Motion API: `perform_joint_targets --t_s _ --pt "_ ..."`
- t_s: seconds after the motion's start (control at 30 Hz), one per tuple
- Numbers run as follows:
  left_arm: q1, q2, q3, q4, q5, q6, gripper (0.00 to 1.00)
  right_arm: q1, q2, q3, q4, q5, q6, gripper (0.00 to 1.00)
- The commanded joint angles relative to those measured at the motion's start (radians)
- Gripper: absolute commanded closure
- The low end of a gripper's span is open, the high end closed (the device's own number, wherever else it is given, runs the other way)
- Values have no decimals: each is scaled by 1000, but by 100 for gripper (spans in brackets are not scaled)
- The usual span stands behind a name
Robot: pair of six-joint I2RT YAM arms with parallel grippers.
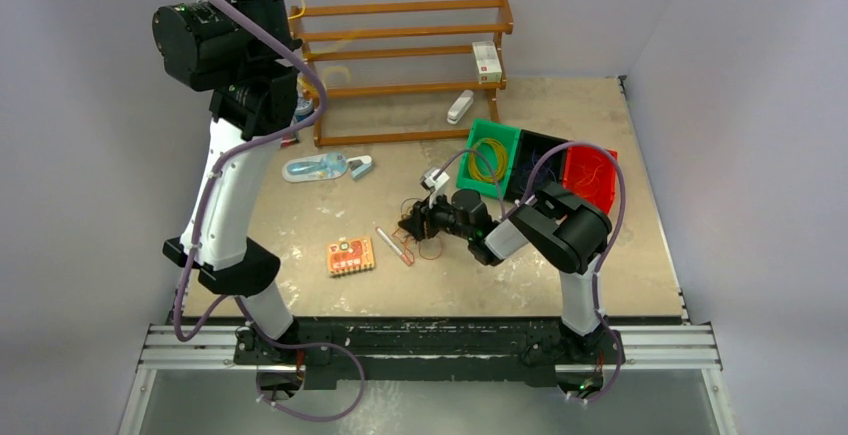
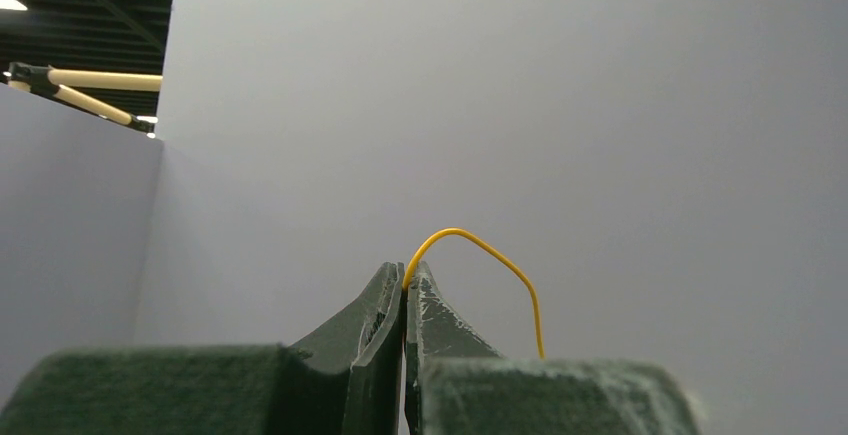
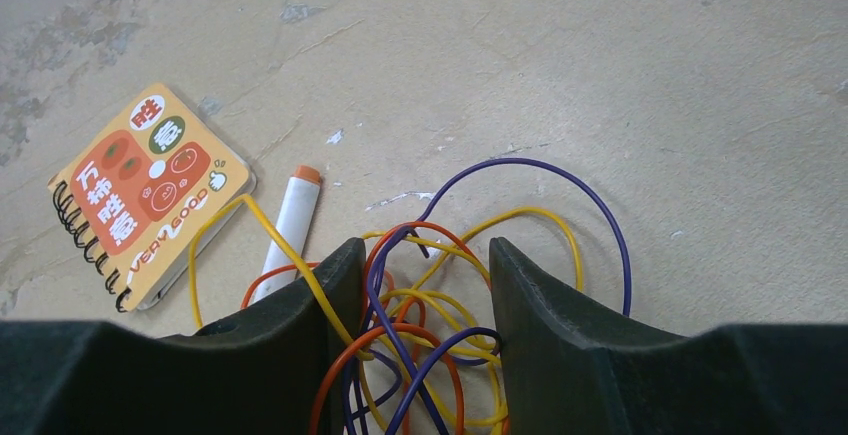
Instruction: Untangle the cables
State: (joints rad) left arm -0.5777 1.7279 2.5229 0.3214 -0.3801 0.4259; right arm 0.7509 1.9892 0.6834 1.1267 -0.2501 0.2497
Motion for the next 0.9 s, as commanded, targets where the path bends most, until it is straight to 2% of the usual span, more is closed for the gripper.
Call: perform_joint_targets --t_s 0.0,0.1,0.2,0.37,0.5,0.6,0.73,0.8,0.87 --pt "4 -18 28 47 -33 98 100 4 26 -58 -130 32 8 49" --pt "4 -33 -6 29 -25 78 100 4 -9 -55 -131 15 6 47" --pt "4 -47 -47 -10 -24 38 100 4 -127 -33 -185 11 -26 44" --pt "4 -99 -156 -90 -20 -55 100 4 -335 46 -363 26 -103 36" --pt "4 -162 -288 -119 -40 -136 100 4 -450 120 -547 100 -139 31" --pt "4 -207 -387 -134 -56 -185 100 4 -517 144 -624 157 -156 29" --pt "4 -239 -444 -187 -63 -236 100 4 -609 134 -689 183 -182 28" --pt "3 -246 -465 -203 -63 -259 100 2 -654 113 -693 122 -235 27" --pt "4 -247 -479 -216 -63 -279 100 2 -682 128 -769 40 -312 27"
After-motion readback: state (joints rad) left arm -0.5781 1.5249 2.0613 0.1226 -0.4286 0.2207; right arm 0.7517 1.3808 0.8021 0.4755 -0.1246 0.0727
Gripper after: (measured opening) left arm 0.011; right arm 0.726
